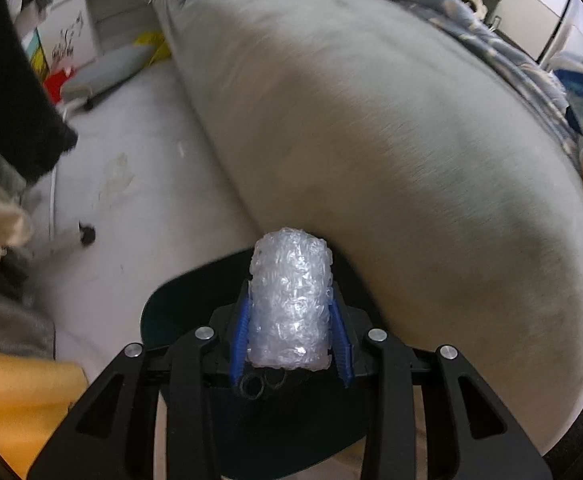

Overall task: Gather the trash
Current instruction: 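Carry the bubble-wrap roll and the diaper pack over the green bin, then open the left gripper to drop the bubble wrap into the bin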

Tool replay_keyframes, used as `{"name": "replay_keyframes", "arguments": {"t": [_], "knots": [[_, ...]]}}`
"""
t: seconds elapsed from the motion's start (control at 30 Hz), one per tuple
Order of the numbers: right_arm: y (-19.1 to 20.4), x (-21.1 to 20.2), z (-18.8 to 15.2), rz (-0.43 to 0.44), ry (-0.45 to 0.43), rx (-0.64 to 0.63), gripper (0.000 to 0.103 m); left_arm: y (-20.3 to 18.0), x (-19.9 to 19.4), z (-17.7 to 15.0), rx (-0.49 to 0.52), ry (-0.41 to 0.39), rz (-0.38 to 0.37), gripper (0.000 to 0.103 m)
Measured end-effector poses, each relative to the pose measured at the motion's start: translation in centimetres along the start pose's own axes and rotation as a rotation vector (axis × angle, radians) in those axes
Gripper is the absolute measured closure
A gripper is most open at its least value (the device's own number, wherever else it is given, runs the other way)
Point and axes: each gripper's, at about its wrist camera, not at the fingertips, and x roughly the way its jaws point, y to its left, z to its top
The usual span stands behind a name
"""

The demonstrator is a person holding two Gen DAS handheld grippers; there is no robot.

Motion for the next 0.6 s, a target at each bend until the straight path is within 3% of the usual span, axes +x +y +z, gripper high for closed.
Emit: {"name": "replay_keyframes", "arguments": {"t": [0.33, 0.5, 0.6], "knots": [[3.9, 3.4, -0.5, 0.048, 0.054, -0.042, 0.034, 3.2, 2.1, -2.7, -0.05, 0.155, -0.031, 0.064], [5.2, 5.1, -0.8, 0.077, 0.082, -0.039, 0.034, 4.2, 1.7, -3.5, -0.048, 0.164, -0.03, 0.04], [6.0, 6.3, -0.9, 0.088, 0.104, -0.04, 0.034, 4.5, 1.1, -3.5, -0.033, 0.149, -0.021, 0.031]]}}
